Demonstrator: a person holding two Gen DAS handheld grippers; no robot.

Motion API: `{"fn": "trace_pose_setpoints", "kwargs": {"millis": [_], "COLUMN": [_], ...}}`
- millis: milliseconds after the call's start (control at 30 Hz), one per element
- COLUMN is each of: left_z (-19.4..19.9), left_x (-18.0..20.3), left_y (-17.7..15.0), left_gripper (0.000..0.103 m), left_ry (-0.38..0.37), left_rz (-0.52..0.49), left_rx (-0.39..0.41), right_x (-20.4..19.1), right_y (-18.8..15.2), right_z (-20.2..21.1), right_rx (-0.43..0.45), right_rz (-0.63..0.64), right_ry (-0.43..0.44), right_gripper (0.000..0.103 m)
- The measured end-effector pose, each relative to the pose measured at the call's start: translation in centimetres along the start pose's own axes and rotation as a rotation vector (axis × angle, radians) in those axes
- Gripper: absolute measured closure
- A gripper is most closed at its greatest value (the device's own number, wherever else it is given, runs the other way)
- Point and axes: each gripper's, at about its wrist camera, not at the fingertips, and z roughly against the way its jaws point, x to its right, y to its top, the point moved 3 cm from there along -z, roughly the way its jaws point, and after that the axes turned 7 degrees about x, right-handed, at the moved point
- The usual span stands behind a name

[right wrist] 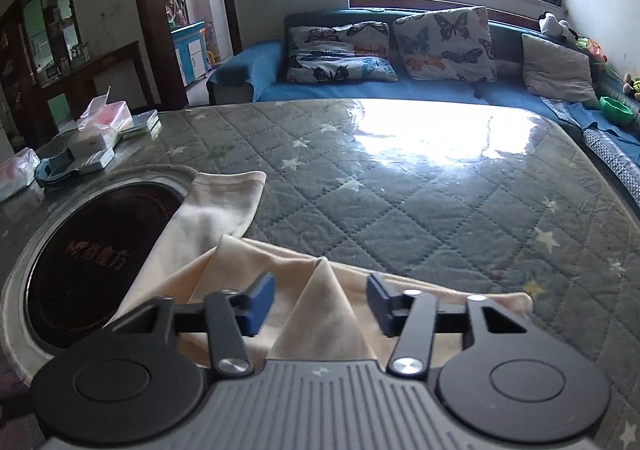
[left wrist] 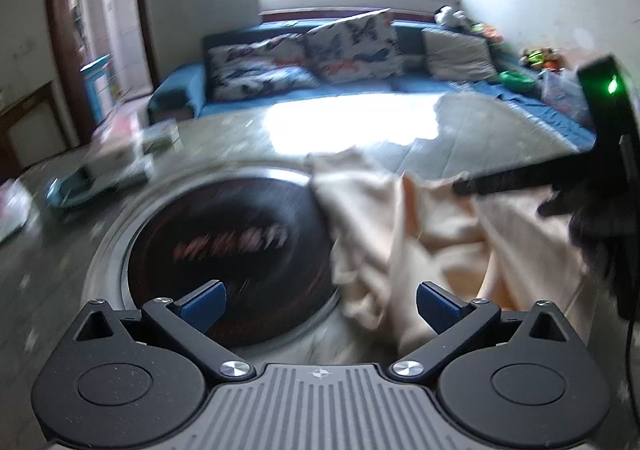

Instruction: Fold clothes

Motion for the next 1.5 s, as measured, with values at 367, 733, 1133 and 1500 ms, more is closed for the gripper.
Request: {"fn": "trace_pose_setpoints", "kwargs": {"millis": [367, 733, 1133, 1500], "left_z": [-6.4, -10.1, -2.1, 2.9], "left_x": [5.4, 4.9, -1.2, -2.7], "left_y": [2.9, 1.5, 0.6, -1.2], "left_gripper": [0.027, 0.087, 0.101, 0.097], "left_ry": [-0.138, -0.176, -0.055, -0.035], "left_rz": [-0.181, -0.152, 0.051, 0.071], "left_rx": [0.034, -0.052, 0.084, 0.083], "right_x": [1.3, 4.9, 10.3, 10.8], "right_y": [-0.4, -1.4, -7.0, -7.5], "right_z": [0.6, 7.2, 16.2, 13.9], "right_rx": [-0.003, 0.136, 0.217, 0.182], "right_rz": [-0.008, -0.037, -0.215, -0.301], "right_ry": [-0.015, -0.165, -0.336, -0.197], "right_gripper": [0.096, 0.097, 0.099, 0.078]}}
